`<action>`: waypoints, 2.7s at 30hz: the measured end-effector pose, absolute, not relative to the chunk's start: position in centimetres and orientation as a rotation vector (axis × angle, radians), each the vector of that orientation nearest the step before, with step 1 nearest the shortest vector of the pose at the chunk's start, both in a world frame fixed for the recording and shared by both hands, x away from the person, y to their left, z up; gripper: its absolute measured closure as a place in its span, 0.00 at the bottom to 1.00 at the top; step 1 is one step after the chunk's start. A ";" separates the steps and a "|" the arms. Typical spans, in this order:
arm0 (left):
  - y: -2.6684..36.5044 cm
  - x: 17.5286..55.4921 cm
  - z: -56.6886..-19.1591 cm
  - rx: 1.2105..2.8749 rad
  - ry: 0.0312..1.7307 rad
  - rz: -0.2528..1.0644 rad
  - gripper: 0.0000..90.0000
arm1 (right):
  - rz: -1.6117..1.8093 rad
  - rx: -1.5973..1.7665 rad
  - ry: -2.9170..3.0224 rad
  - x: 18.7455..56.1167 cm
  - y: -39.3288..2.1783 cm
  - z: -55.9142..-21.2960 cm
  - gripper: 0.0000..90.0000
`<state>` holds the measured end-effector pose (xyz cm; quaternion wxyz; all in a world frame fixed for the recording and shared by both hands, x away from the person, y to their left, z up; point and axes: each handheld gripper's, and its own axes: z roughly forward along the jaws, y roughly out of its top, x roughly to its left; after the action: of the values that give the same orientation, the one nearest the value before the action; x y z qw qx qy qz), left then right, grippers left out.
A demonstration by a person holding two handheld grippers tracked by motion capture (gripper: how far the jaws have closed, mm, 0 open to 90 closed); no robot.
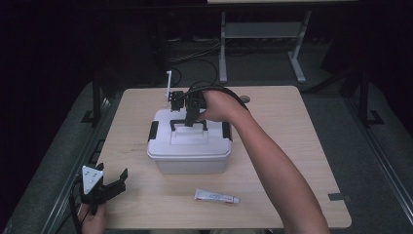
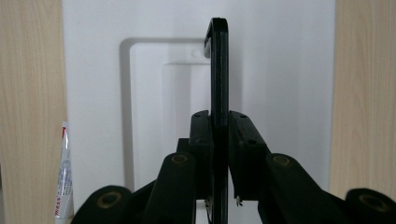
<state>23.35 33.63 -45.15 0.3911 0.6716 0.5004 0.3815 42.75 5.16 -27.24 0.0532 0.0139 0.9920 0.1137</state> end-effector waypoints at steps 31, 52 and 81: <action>33.7 23.4 -45.2 1.696 1.273 0.972 0.17 | 0.297 0.015 3.065 43.2 5.4 -27.0 0.93; 33.8 23.3 -45.1 1.703 1.275 0.978 0.17 | 0.324 0.012 3.067 43.2 5.3 -26.4 0.93; 33.7 23.2 -45.2 1.703 1.268 0.978 0.17 | 0.399 0.035 3.033 42.6 3.2 -23.8 0.93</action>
<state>23.23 33.72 -45.19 0.3913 0.6704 0.4993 0.3849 42.59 3.23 -23.78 0.0409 0.0113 0.9906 0.1302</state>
